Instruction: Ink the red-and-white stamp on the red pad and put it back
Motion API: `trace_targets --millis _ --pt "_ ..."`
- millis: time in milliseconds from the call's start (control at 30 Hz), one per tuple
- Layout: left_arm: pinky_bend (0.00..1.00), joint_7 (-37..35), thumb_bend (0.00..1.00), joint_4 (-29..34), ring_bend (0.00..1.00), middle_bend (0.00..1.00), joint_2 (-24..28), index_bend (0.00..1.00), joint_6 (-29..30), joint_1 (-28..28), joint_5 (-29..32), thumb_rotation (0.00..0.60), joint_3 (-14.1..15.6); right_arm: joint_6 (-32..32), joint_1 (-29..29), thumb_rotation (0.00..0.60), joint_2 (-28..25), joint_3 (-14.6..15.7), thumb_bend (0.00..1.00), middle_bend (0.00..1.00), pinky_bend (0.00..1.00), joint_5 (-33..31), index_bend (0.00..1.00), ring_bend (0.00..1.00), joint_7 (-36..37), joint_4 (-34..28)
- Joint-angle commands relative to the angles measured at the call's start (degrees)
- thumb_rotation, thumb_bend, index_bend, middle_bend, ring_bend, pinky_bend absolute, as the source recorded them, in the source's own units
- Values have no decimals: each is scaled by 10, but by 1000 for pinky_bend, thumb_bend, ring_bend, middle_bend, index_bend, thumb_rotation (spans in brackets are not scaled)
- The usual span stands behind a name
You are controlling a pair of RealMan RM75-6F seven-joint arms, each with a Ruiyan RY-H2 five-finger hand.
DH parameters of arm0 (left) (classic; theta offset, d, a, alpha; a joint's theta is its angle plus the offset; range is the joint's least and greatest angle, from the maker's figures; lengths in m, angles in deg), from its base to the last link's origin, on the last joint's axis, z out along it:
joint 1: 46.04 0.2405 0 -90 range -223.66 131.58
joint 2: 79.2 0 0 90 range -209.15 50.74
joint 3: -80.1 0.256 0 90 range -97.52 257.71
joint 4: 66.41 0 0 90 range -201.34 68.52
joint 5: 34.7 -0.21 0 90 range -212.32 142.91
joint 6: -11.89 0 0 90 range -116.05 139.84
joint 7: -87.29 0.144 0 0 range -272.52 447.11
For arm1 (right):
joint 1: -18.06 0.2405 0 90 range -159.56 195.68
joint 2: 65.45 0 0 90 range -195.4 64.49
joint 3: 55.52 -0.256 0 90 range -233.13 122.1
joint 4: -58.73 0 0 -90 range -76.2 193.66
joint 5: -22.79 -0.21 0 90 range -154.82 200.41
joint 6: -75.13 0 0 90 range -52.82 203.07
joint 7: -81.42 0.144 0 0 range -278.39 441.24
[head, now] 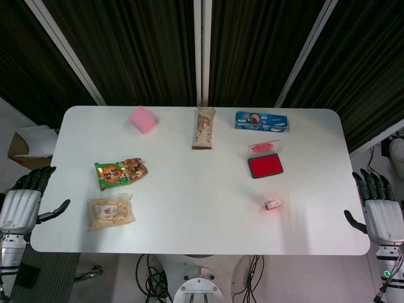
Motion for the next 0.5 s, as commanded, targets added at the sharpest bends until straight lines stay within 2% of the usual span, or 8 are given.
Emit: trace_targets --millis 33,500 --pt "205 1 146 -1 118 124 -2 91 1 0 0 15 0 -3 3 600 -1 -1 165 0 0 0 0 0 0 -1" --pt "205 -6 146 -12 118 124 -7 91 -4 -3 2 17 0 -20 11 600 8 3 173 0 0 0 0 0 -12 2"
